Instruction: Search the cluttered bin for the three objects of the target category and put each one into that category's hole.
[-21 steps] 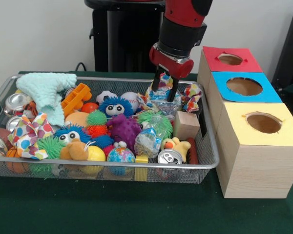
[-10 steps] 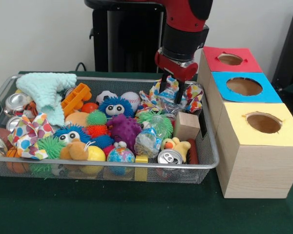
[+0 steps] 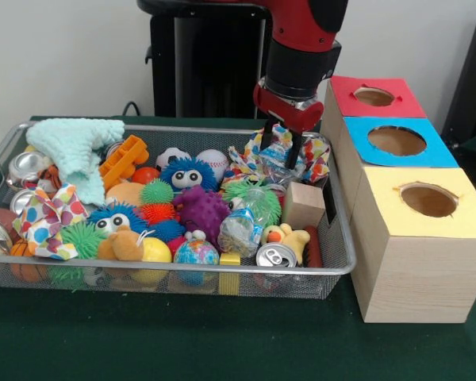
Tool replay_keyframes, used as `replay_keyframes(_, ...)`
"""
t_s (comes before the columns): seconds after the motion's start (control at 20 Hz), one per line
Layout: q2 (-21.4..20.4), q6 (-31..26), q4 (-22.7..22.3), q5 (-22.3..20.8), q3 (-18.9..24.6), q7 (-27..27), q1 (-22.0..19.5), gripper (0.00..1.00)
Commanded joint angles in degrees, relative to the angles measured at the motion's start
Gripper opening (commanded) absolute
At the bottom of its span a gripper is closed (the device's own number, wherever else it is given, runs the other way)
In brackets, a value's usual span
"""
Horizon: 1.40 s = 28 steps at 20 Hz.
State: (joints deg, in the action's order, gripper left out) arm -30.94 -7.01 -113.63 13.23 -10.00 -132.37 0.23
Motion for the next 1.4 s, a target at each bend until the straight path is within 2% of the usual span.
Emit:
replay_keyframes(0.05, 1.13, 2.56, -1.11, -1.1, 5.6, -6.74, -0.67, 0.0)
replay_keyframes(0.55, -1.36, 1.07, -2.27, -0.29, 5.15, -7.45, -0.78, 0.0)
replay_keyframes(0.8, -6.88, 0.42, -4.39, -0.24, 5.06, -7.72, -1.4, 0.0)
replay_keyframes(1.0, -12.83, -6.64, -2.46, -0.61, 0.07, -5.69, 1.34, 0.0)
replay_keyframes(1.4, -14.95, -9.34, -0.91, -0.82, -4.28, -6.1, 5.14, 0.0)
